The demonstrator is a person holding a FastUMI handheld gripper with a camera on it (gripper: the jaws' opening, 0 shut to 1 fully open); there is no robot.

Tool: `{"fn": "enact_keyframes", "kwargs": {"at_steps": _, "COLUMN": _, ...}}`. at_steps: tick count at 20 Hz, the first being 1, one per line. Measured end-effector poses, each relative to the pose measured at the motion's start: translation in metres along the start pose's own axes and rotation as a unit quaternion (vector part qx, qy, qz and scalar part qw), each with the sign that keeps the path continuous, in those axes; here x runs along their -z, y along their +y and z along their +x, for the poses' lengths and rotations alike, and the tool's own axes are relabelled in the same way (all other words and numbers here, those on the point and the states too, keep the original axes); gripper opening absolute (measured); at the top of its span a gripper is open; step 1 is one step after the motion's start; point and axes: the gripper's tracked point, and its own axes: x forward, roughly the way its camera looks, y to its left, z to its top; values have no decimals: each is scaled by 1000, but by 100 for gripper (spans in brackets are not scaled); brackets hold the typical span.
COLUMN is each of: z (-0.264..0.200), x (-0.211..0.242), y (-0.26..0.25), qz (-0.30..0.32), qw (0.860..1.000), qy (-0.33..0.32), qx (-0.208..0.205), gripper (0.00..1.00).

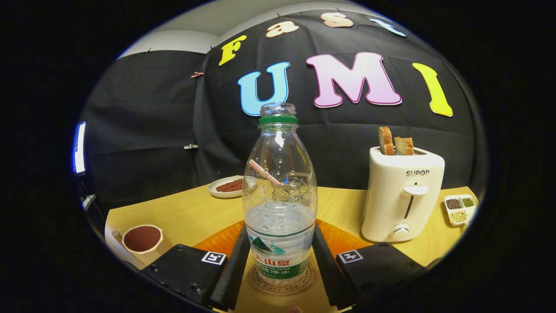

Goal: Take the bottle from table, then pour the juice into the cup, finally place the bottle on the coaster

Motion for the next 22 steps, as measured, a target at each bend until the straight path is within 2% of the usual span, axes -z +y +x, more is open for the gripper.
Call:
{"fn": "enact_keyframes", "kwargs": {"at_steps": 3, "z": -2, "x": -2, "y": -1, "qz": 1, "qw": 1000, "qy": 2, "qx": 2, "gripper": 78}}
{"fn": "enact_keyframes", "kwargs": {"at_steps": 9, "z": -11, "x": -7, "y": 1, "qz": 5, "qw": 1000, "qy": 2, "qx": 5, "gripper": 93}}
{"fn": "enact_keyframes", "kwargs": {"at_steps": 17, "z": -40, "x": -15, "y": 22, "qz": 1, "qw": 1000, "qy": -6, "qx": -10, "gripper": 97}}
{"fn": "enact_keyframes", "kwargs": {"at_steps": 22, "z": -79, "x": -23, "y": 29, "qz": -7, "qw": 1000, "qy": 7, "qx": -11, "gripper": 98}}
